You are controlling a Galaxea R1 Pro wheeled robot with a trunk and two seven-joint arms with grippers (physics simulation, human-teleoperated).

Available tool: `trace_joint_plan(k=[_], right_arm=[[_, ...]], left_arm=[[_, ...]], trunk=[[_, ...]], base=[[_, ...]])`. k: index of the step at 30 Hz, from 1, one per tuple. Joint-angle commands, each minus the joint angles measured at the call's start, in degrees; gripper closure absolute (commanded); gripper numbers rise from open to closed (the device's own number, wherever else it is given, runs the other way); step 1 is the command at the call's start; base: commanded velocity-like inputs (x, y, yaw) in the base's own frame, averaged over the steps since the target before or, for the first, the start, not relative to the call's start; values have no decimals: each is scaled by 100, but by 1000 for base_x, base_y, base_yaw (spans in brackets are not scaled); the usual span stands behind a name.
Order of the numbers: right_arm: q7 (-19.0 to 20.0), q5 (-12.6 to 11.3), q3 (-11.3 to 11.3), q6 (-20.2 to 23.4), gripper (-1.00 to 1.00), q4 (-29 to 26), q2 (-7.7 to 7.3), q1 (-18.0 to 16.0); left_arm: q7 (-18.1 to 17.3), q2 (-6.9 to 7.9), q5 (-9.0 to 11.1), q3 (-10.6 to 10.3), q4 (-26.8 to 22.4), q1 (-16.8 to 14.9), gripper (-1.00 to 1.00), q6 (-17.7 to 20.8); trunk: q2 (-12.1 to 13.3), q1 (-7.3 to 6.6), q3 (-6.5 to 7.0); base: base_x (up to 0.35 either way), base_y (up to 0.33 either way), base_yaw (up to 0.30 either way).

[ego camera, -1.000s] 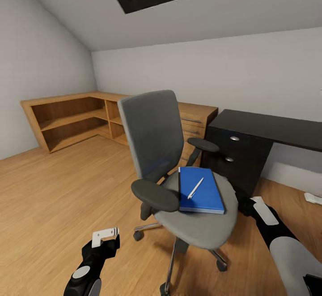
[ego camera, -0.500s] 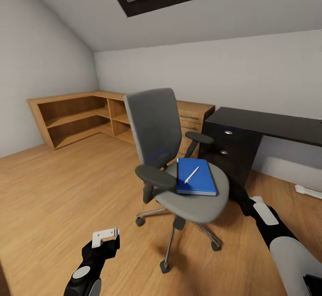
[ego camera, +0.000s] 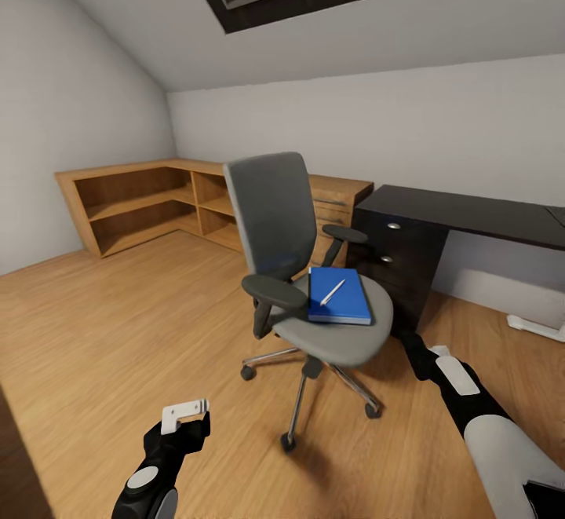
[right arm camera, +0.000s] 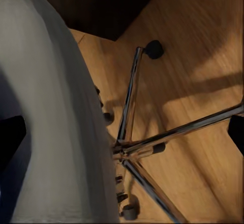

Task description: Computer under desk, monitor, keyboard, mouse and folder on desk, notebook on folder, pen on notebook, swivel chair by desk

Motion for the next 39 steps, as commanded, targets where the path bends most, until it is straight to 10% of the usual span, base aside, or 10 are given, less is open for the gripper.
trace_joint_plan(k=[1,39], right_arm=[[-37,-41,-14,19,-100,8,35,-2],[-27,-14,-17,-22,-100,52,208,-2]], left_arm=[[53,2,62,-9,-9,-4,-100,14],[53,2,68,-9,-57,-4,-100,6]], trunk=[[-3,-3,-6],[-3,-3,-134]], base=[[-102,0,0],[58,0,98]])
